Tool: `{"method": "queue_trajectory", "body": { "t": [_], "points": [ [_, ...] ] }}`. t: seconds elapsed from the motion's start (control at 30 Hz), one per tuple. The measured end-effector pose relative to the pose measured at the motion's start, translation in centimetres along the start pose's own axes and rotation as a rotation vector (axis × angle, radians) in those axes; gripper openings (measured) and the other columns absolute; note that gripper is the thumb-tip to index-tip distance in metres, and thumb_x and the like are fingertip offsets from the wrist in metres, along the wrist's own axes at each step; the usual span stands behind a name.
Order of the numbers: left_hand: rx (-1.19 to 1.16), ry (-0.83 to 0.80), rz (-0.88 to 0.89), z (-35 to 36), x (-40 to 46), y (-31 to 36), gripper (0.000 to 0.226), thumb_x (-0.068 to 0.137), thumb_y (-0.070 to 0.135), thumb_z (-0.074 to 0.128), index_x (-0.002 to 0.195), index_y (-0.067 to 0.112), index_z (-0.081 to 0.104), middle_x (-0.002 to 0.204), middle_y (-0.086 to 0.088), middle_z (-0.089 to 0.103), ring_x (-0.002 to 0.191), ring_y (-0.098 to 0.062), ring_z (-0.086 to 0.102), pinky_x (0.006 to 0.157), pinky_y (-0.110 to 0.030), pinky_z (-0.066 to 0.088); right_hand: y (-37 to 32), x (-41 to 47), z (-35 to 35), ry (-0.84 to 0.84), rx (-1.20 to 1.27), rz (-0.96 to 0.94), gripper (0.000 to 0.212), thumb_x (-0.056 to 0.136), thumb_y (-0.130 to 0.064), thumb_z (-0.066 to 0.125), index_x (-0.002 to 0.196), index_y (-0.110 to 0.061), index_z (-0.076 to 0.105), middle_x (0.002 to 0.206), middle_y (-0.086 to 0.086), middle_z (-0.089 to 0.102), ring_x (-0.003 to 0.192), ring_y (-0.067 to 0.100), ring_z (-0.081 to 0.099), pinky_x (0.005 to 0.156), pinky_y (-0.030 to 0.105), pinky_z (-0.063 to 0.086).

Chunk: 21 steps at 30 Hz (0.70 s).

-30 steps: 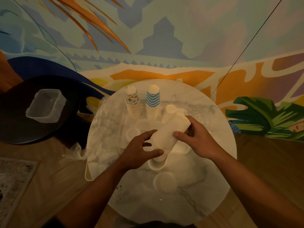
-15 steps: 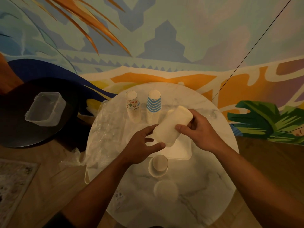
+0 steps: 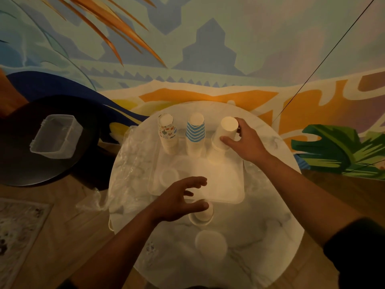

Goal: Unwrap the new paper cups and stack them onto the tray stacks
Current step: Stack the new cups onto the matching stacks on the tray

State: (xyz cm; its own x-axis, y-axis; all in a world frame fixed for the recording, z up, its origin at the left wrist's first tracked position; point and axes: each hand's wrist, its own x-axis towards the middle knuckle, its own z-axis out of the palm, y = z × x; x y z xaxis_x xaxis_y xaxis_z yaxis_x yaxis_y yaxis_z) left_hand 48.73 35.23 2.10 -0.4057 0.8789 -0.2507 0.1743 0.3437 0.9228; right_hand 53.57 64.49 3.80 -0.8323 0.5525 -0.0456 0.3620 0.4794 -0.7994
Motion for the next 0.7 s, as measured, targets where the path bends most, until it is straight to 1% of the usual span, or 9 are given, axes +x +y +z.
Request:
{"method": "queue_trajectory", "body": {
  "t": [0.07, 0.13, 0.2, 0.37, 0.43, 0.53, 0.6, 0.67, 0.7],
  "points": [
    [0.004, -0.021, -0.012, 0.1, -0.2, -0.3, 0.066, 0.083, 0.043, 0.082, 0.142, 0.034, 0.053, 0.131, 0.023, 0.062, 0.124, -0.001, 0.057, 0.100, -0.028, 0.052, 0.9, 0.5, 0.9, -0.029, -0.027, 0.010, 0.072, 0.082, -0.036, 0.083, 0.142, -0.024, 0.046, 0.138, -0.007, 0.058, 0.118, 0.010, 0.054, 0.097, 0.026, 0.044],
    [0.013, -0.025, -0.023, 0.2, -0.3, -0.5, 0.065, 0.085, 0.043, 0.079, 0.143, 0.035, 0.051, 0.127, 0.023, 0.064, 0.120, -0.002, 0.059, 0.098, -0.028, 0.054, 1.6, 0.9, 1.8, -0.059, -0.048, 0.022, 0.072, 0.082, -0.035, 0.083, 0.142, -0.024, 0.046, 0.137, -0.006, 0.058, 0.116, 0.008, 0.053, 0.095, 0.025, 0.043],
    [0.011, -0.020, -0.038, 0.2, -0.4, -0.8, 0.060, 0.088, 0.041, 0.077, 0.142, 0.035, 0.051, 0.123, 0.022, 0.065, 0.116, -0.003, 0.062, 0.097, -0.029, 0.055, 2.5, 1.2, 2.9, -0.083, -0.056, 0.043, 0.071, 0.081, -0.034, 0.084, 0.141, -0.022, 0.047, 0.134, -0.004, 0.060, 0.115, 0.010, 0.056, 0.093, 0.025, 0.042],
    [-0.067, -0.002, -0.094, 0.4, -0.4, -1.5, 0.049, 0.092, 0.028, 0.074, 0.137, 0.030, 0.055, 0.116, 0.009, 0.070, 0.109, -0.009, 0.067, 0.094, -0.030, 0.057, 5.1, 1.6, 5.2, -0.125, -0.091, 0.111, 0.070, 0.078, -0.033, 0.086, 0.137, -0.020, 0.051, 0.130, 0.000, 0.063, 0.118, 0.021, 0.059, 0.098, 0.036, 0.047],
    [-0.098, 0.013, -0.109, 0.6, -0.5, -1.7, 0.046, 0.093, 0.024, 0.073, 0.136, 0.028, 0.057, 0.115, 0.005, 0.071, 0.110, -0.009, 0.067, 0.094, -0.029, 0.056, 6.0, 1.6, 5.8, -0.142, -0.098, 0.135, 0.071, 0.077, -0.032, 0.087, 0.137, -0.018, 0.052, 0.131, 0.002, 0.063, 0.118, 0.022, 0.058, 0.098, 0.034, 0.046],
    [-0.118, 0.030, -0.123, 0.8, -0.5, -1.9, 0.042, 0.095, 0.024, 0.071, 0.135, 0.026, 0.058, 0.116, 0.003, 0.072, 0.110, -0.007, 0.067, 0.092, -0.024, 0.055, 6.5, 1.8, 6.4, -0.158, -0.116, 0.161, 0.074, 0.077, -0.030, 0.088, 0.139, -0.014, 0.050, 0.134, 0.005, 0.061, 0.122, 0.026, 0.057, 0.097, 0.030, 0.041],
    [-0.131, 0.037, -0.127, 0.8, -0.5, -2.0, 0.041, 0.095, 0.023, 0.071, 0.134, 0.026, 0.058, 0.116, 0.003, 0.072, 0.109, -0.007, 0.067, 0.091, -0.022, 0.054, 6.2, 2.0, 6.5, -0.172, -0.132, 0.176, 0.087, 0.077, -0.030, 0.088, 0.148, -0.012, 0.040, 0.146, 0.010, 0.051, 0.135, 0.029, 0.048, 0.104, 0.031, 0.037],
    [-0.130, 0.043, -0.126, 0.8, -0.6, -2.1, 0.041, 0.095, 0.024, 0.071, 0.134, 0.025, 0.059, 0.116, 0.005, 0.072, 0.108, -0.007, 0.067, 0.091, -0.021, 0.053, 5.2, 1.7, 6.1, -0.162, -0.157, 0.184, 0.105, 0.078, -0.034, 0.087, 0.157, -0.011, 0.022, 0.162, 0.011, 0.030, 0.148, 0.027, 0.030, 0.117, 0.035, 0.027],
    [-0.130, 0.046, -0.124, 0.8, -0.6, -2.1, 0.040, 0.095, 0.024, 0.070, 0.133, 0.025, 0.059, 0.116, 0.005, 0.071, 0.108, -0.007, 0.067, 0.091, -0.020, 0.053, 4.6, 1.2, 5.8, -0.128, -0.171, 0.157, 0.107, 0.079, -0.035, 0.086, 0.158, -0.012, 0.018, 0.164, 0.010, 0.024, 0.150, 0.026, 0.024, 0.119, 0.035, 0.023]
  ]
}}
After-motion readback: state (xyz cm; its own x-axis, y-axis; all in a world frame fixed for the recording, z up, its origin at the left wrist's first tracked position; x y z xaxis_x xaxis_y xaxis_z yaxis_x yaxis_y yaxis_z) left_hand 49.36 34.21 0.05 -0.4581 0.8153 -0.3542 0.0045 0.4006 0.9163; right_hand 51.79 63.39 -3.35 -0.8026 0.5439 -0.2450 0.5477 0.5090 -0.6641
